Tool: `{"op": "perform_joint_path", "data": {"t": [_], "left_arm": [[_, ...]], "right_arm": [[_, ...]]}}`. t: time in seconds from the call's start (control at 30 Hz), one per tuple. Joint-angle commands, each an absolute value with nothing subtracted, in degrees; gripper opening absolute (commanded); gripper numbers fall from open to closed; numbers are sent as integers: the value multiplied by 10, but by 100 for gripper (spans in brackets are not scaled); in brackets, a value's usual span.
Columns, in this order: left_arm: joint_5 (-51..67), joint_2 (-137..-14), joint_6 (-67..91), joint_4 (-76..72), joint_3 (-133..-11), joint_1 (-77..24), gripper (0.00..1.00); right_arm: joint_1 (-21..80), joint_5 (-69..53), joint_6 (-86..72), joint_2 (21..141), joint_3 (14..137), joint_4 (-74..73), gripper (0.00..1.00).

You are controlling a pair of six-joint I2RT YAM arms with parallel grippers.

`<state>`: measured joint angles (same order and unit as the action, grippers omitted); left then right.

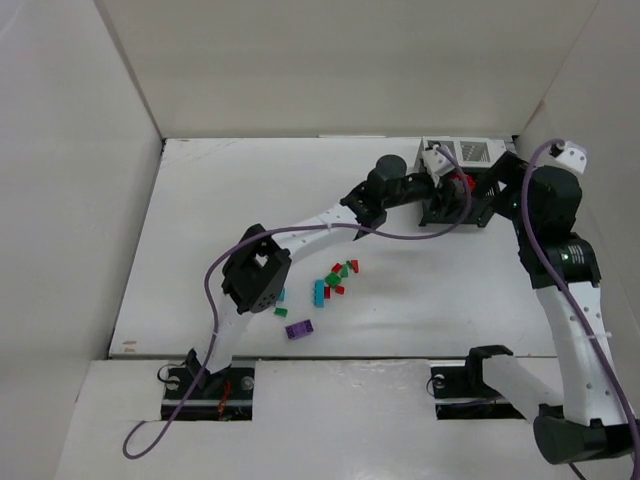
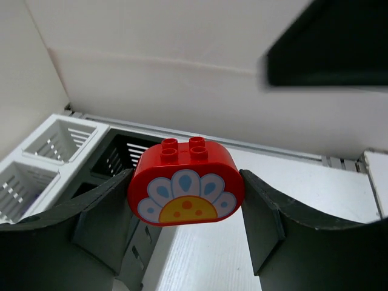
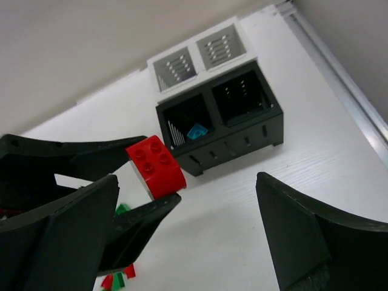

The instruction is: Sort the legos into containers by color

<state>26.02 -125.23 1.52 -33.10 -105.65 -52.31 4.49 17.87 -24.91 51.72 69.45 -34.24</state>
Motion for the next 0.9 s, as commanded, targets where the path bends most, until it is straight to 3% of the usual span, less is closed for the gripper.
{"op": "perform_joint_path", "data": {"t": [0.0,0.17,0.3,0.37,0.8,0.87], "left_arm": [[319,-1202,-76,-319,-1049,-527,11],[339,-1195,-108,-309,-1044,-527,10],[354,-1183,-127,-308,-1036,-527,8],[354,-1177,-127,-308,-1036,-527,7],[361,-1127,-147,-354,-982,-527,6],[361,-1122,-147,-359,-982,-527,6]], "right_arm": [[36,89,-190,559,712,-361,99],[23,-29,-170,566,712,-340,99],[23,-41,-162,566,699,-329,95],[23,-36,-156,571,699,-329,87],[18,-59,-156,599,674,-323,87],[18,-85,-151,599,669,-306,82]]}}
